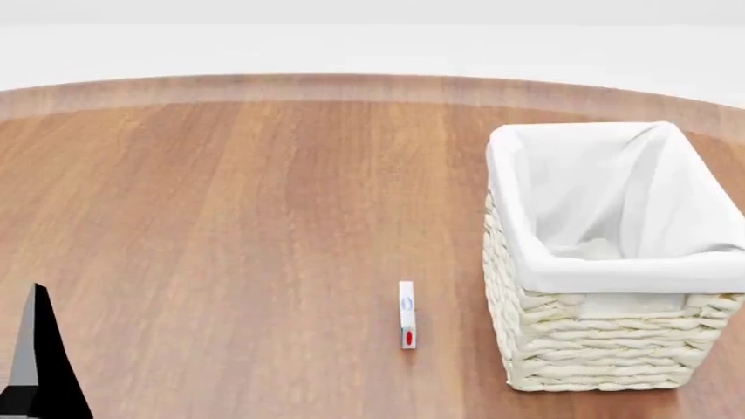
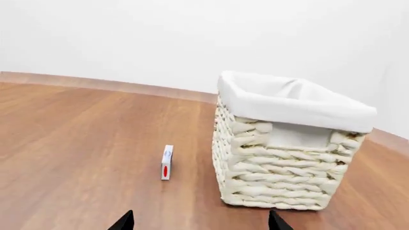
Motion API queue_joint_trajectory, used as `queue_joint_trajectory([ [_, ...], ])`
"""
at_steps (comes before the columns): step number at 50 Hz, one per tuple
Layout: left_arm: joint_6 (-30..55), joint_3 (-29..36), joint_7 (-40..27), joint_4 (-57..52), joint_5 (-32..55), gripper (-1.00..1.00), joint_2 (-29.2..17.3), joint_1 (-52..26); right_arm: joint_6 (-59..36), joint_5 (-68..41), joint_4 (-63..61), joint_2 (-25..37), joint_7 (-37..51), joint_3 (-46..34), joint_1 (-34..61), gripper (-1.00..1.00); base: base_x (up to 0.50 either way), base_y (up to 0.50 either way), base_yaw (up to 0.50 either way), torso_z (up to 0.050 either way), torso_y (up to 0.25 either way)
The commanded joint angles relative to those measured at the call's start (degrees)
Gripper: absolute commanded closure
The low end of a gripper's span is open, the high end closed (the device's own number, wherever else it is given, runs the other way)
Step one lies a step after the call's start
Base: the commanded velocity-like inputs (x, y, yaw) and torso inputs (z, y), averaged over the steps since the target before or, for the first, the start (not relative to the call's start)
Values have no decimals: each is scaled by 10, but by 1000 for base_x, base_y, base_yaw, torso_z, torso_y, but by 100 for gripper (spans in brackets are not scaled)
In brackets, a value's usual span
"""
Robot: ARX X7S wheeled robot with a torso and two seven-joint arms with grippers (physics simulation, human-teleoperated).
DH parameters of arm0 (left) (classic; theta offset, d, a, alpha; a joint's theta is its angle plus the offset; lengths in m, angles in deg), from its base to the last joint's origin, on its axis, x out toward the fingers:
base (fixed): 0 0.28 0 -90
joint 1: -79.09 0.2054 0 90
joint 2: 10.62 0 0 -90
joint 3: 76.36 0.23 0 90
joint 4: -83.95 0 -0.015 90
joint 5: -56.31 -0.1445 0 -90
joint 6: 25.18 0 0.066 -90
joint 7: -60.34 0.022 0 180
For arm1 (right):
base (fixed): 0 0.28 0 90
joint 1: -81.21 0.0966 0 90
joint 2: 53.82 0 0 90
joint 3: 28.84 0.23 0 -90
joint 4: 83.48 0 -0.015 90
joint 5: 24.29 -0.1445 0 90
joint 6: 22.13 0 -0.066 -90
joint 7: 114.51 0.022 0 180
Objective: Pick up the tomato sauce, and put it in the basket.
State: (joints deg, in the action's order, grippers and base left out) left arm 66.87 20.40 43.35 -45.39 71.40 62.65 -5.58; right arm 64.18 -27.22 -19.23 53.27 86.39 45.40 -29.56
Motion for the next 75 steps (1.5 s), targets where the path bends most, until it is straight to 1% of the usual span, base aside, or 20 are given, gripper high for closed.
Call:
queue_joint_trajectory([
  [1, -1, 3, -2, 1, 0, -100, -3, 0, 9, -20, 23, 0, 0, -1, -10, -100, 0, 0, 0, 0, 0],
  [33, -7, 9, -9, 16, -6, -100, -11, -1, 45, -27, 62, 9, 15, -8, -53, -100, 0, 0, 0, 0, 0],
  [43, -8, 15, -11, 13, -7, -100, -13, -1, 62, -28, 86, 8, 15, -14, -56, -100, 0, 0, 0, 0, 0],
  [66, -7, 20, -17, 7, -9, -100, -18, 2, 68, -32, 96, 12, 16, -24, -55, -100, 0, 0, 0, 0, 0],
  [75, -6, 23, -19, 7, -11, -100, -20, 1, 84, -42, 125, 9, 13, -27, -53, -100, 0, 0, 0, 0, 0],
])
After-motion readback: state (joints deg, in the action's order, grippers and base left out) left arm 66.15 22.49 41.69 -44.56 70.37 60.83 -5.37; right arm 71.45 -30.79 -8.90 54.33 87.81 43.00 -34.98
